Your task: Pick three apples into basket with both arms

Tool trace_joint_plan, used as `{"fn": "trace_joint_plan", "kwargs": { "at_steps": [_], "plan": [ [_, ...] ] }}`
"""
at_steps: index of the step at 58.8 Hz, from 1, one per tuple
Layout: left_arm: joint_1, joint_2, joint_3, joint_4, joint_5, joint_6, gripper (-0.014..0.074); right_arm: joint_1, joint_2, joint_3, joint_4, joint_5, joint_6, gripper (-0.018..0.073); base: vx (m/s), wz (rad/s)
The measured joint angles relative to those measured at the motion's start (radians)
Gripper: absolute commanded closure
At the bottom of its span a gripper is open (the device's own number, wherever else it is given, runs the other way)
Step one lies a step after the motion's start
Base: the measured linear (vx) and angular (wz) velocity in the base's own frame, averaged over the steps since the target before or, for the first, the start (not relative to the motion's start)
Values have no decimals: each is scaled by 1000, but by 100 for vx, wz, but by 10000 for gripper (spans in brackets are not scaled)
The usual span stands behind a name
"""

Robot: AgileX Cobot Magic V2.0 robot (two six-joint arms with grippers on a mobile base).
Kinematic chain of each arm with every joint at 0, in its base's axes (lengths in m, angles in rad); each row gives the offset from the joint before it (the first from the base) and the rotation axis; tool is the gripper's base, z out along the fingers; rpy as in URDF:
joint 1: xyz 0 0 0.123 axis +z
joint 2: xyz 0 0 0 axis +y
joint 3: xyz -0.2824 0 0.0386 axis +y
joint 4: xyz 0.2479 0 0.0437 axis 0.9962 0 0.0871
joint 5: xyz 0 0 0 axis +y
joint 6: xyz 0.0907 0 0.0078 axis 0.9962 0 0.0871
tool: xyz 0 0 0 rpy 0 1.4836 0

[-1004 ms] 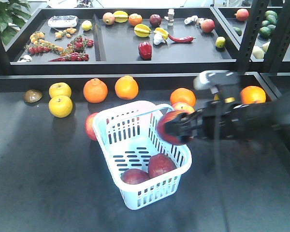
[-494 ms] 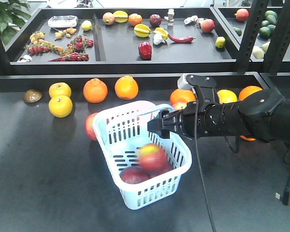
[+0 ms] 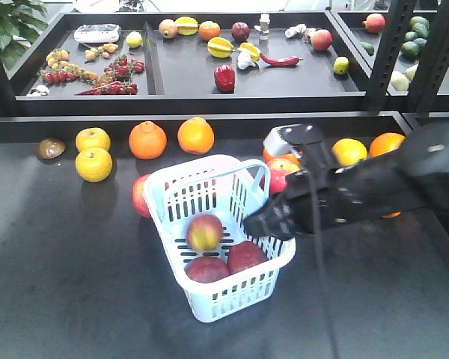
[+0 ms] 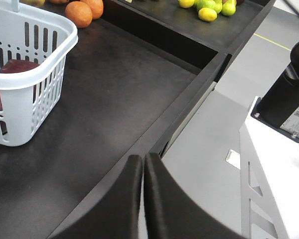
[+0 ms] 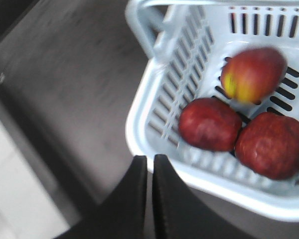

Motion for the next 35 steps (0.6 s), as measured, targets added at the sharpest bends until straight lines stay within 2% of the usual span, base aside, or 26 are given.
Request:
{"fn": "trace_joint_plan", "kwargs": {
  "at_steps": [6,13,23,35],
  "plan": [
    [0,0,0,0,0,0,603,0,-129,0,-107,76,42,565,0,0],
    [0,0,0,0,0,0,603,0,-307,44,-226,85,81,564,0,0],
    [0,0,0,0,0,0,603,0,-572,255,-360,53,181,564,0,0],
    [0,0,0,0,0,0,603,0,-860,518,-441,12,247,564,0,0]
  ]
}}
